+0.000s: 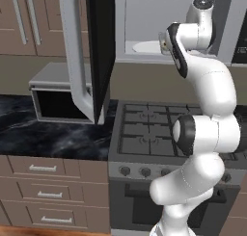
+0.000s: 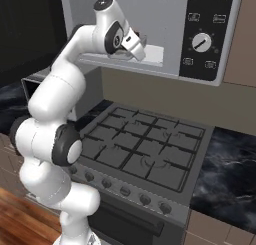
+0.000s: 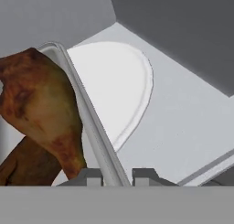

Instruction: Place the tupperware containing the chicken drumstick and sweet potato meal in the microwave. Close the microwave door and press the start button to reheat the meal.

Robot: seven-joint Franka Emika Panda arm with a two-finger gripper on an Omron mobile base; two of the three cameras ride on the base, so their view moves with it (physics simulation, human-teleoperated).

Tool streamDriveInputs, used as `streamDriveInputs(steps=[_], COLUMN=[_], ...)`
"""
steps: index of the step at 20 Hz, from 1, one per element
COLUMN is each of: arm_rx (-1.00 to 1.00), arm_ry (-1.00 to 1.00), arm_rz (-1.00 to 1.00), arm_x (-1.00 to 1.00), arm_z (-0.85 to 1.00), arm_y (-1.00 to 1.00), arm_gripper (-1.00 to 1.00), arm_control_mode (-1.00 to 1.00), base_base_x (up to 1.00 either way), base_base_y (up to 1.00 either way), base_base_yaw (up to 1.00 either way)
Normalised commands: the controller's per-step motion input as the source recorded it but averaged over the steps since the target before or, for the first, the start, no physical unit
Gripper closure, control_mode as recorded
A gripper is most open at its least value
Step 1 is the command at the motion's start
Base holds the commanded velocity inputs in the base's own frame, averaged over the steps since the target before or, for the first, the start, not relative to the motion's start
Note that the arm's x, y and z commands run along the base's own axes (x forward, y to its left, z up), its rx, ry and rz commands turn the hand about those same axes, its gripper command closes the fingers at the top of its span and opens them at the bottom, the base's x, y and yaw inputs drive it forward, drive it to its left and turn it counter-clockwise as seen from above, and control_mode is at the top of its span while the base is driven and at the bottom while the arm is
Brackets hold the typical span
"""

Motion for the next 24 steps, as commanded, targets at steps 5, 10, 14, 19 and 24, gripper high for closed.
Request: streamDriveInputs(steps=[5,10,14,19,24], arm_rx=[0.0,0.0,0.0,0.0,-0.01], arm_ry=[0.12,0.05,0.02,0.0,-0.08], arm_rz=[0.0,0.0,-0.01,-0.01,-0.01], arm_x=[0.49,0.57,0.6,0.44,0.02], arm_z=[0.0,-0.11,-0.28,-0.23,-0.01], arm_y=[-0.02,-0.01,0.0,-0.03,-0.13], arm_gripper=[1.0,1.0,-1.0,-1.0,-1.0], arm_control_mode=[-1.0,-1.0,-1.0,-1.0,-1.0], base_base_x=[0.0,0.0,0.0,0.0,0.0], base_base_y=[0.0,0.0,0.0,0.0,0.0], base_base_yaw=[0.0,0.0,0.0,0.0,0.0])
